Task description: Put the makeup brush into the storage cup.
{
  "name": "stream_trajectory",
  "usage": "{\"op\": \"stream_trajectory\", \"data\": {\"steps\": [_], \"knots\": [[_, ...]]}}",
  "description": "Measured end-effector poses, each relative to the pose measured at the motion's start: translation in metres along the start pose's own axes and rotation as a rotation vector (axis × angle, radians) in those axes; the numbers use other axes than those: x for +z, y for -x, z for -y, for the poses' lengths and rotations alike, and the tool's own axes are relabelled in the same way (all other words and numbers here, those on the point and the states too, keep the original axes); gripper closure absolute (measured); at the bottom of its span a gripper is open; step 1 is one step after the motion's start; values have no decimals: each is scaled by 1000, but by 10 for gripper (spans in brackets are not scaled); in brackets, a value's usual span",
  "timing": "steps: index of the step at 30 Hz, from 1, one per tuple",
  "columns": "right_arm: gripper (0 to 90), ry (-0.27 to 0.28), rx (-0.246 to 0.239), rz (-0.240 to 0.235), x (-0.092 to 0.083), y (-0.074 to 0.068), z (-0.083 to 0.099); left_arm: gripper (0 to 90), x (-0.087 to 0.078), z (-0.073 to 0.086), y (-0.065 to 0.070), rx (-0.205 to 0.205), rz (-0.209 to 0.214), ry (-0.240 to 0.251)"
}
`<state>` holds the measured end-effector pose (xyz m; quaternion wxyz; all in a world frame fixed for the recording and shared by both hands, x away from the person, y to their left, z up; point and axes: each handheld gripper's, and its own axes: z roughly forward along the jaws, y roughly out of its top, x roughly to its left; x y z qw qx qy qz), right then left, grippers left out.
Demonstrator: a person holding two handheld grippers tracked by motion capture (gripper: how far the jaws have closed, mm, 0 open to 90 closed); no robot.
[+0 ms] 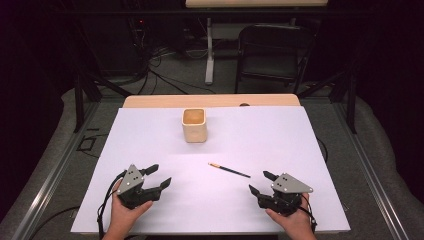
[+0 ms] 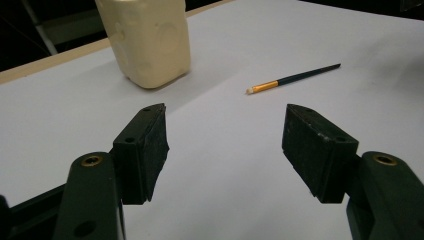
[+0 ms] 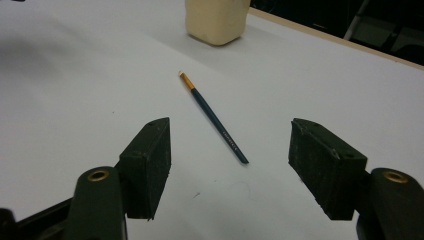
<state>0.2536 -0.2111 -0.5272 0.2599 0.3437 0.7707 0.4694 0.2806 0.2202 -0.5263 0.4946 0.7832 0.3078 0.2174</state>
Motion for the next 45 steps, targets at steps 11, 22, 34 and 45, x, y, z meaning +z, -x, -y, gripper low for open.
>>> {"op": "stream_trajectory", "data": {"steps": [11,22,34,45], "knots": [[292,-61,0,4,10,4,-6,349,1,0,-2,2,-32,-19],[415,-108,-77,8,19,6,-16,345,2,-1,-8,-8,-57,-22],[431,-215,-128,-55,29,3,-29,345,4,-2,-9,-9,-63,-36],[454,-249,-162,-79,31,6,-42,332,3,0,-5,11,-75,-60]]}}
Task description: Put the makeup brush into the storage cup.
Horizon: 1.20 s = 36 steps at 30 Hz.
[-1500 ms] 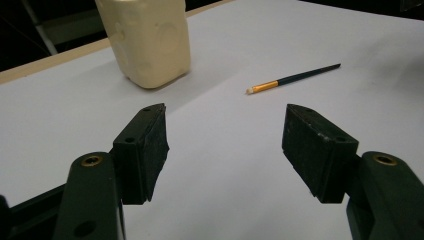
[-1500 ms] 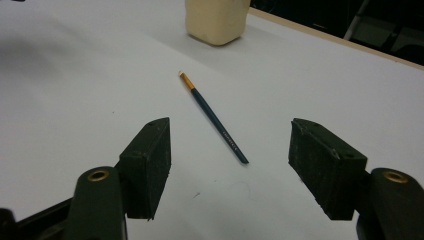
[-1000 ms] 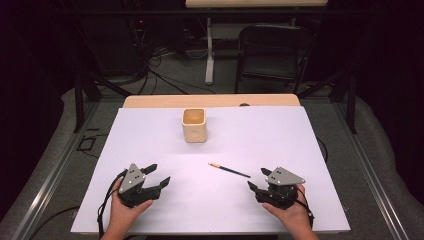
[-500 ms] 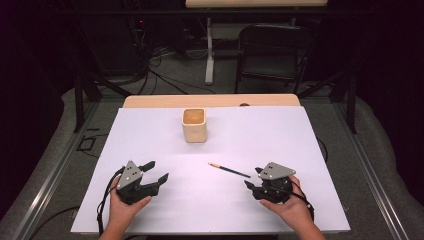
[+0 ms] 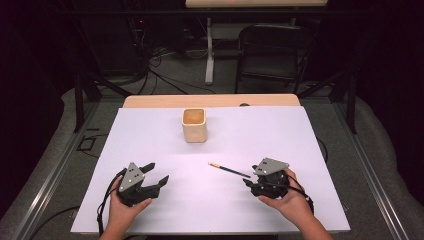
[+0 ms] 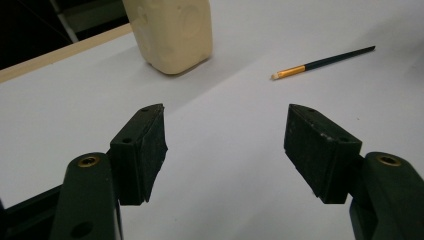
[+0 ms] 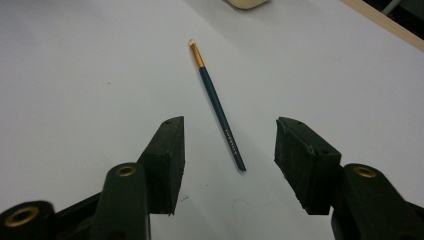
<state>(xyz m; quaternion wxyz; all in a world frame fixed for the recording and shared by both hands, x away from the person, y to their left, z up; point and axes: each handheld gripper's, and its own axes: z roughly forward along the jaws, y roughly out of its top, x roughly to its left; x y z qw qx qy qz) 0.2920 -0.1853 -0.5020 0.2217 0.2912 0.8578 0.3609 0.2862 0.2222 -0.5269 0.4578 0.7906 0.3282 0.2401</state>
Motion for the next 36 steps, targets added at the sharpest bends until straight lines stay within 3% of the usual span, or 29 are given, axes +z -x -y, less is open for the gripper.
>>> {"op": "stream_trajectory", "data": {"steps": [3,9,20,31,36], "knots": [[454,-11,-9,2,0,4,-3,333,1,0,0,12,-6,-19],[454,-62,-3,-14,4,11,-9,333,-3,2,1,-8,-14,-7],[454,-122,-35,-32,11,9,-17,323,-3,5,0,-26,-12,-21],[457,-190,-60,-42,24,7,-33,316,-2,5,-2,-26,-36,-35],[459,-215,-96,-49,31,4,-39,316,-2,5,-3,-30,-37,-32]]}}
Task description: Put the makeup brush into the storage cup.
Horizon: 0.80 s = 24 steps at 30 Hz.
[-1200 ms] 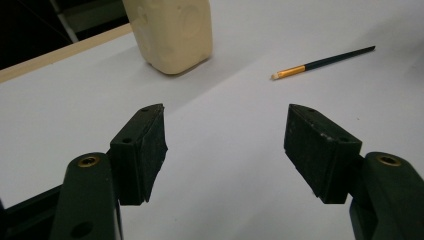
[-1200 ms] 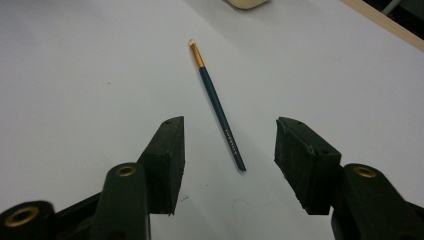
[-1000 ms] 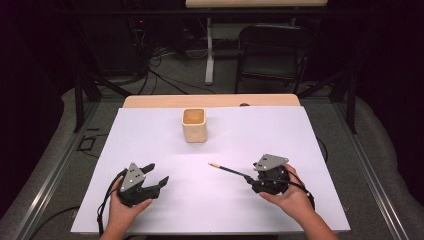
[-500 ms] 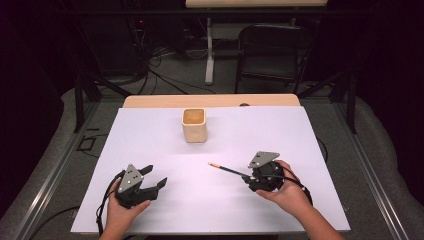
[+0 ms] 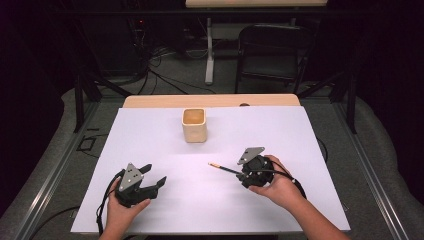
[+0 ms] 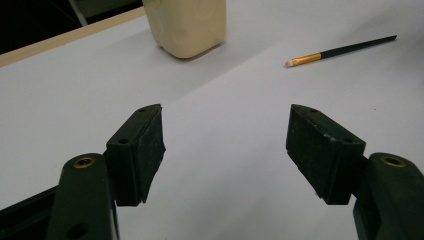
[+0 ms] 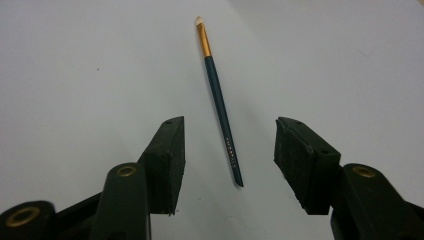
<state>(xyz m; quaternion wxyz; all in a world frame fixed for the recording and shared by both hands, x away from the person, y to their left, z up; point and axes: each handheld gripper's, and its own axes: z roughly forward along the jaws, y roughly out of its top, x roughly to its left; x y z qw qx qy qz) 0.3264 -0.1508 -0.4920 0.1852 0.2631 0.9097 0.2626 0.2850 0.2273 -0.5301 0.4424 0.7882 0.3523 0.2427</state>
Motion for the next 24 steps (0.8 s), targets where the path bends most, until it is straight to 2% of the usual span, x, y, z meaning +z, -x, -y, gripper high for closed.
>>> {"op": "stream_trajectory", "data": {"steps": [10,15,17,22,24], "knots": [[497,-65,-44,-3,10,0,-10,316,0,0,0,-1,2,2],[509,-75,-51,5,11,1,-17,316,0,0,0,0,3,-1],[515,-87,-78,13,12,1,-20,316,0,0,0,2,3,-2],[528,-115,-88,7,12,-1,-28,316,0,0,1,3,2,-4],[532,-126,-113,19,13,-2,-29,316,0,0,0,5,2,-4]]}}
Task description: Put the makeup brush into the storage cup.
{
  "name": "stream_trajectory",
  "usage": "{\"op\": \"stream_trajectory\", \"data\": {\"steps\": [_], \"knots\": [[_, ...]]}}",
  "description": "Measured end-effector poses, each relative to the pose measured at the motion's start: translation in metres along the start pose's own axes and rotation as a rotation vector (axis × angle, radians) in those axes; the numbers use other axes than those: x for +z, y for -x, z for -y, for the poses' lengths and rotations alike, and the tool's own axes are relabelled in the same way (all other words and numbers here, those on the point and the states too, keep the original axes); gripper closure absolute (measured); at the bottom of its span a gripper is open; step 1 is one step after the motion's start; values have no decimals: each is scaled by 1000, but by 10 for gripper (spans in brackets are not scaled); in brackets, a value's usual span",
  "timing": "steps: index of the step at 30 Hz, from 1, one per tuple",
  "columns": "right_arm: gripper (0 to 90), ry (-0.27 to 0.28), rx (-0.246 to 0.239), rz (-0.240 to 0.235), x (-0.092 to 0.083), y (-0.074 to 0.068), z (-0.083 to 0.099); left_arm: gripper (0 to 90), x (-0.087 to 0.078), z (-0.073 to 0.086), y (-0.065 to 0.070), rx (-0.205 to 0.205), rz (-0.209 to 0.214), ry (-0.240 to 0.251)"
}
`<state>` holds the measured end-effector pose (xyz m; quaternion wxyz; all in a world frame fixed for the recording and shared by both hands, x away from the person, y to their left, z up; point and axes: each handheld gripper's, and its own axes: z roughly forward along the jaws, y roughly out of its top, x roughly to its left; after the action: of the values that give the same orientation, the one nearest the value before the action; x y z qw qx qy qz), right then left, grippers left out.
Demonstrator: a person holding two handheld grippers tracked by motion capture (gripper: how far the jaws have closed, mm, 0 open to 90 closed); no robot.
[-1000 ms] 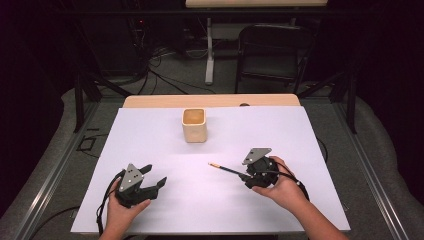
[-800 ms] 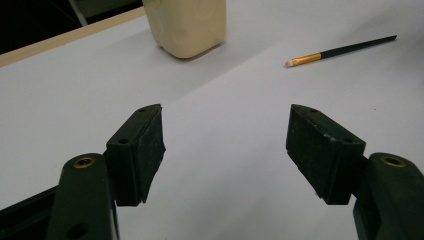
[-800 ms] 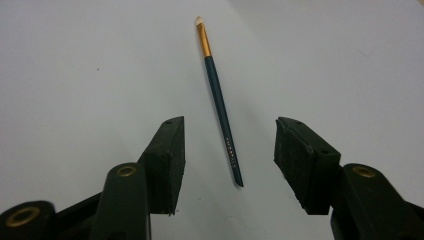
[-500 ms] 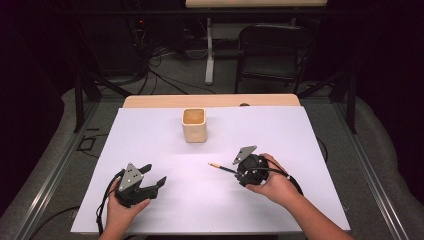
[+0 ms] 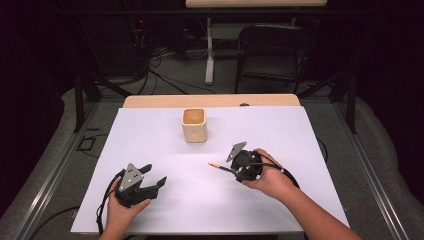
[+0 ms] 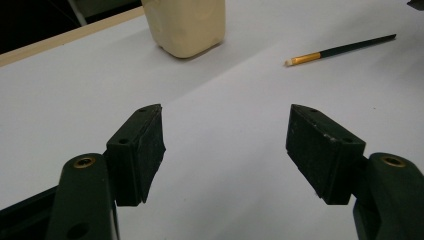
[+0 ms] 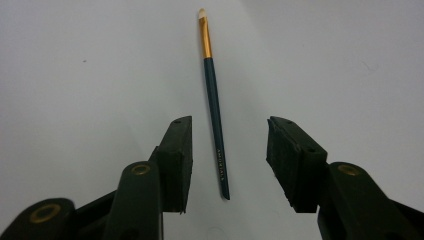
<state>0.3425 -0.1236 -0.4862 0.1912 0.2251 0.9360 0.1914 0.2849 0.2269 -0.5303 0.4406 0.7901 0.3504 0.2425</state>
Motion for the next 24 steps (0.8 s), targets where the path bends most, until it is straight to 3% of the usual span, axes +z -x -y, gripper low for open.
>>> {"op": "stream_trajectory", "data": {"steps": [16,24], "knots": [[536,-76,-79,4,6,3,-22,316,0,0,0,2,2,-4],[534,-104,-84,-4,9,6,-28,316,1,0,0,3,2,-5]]}}
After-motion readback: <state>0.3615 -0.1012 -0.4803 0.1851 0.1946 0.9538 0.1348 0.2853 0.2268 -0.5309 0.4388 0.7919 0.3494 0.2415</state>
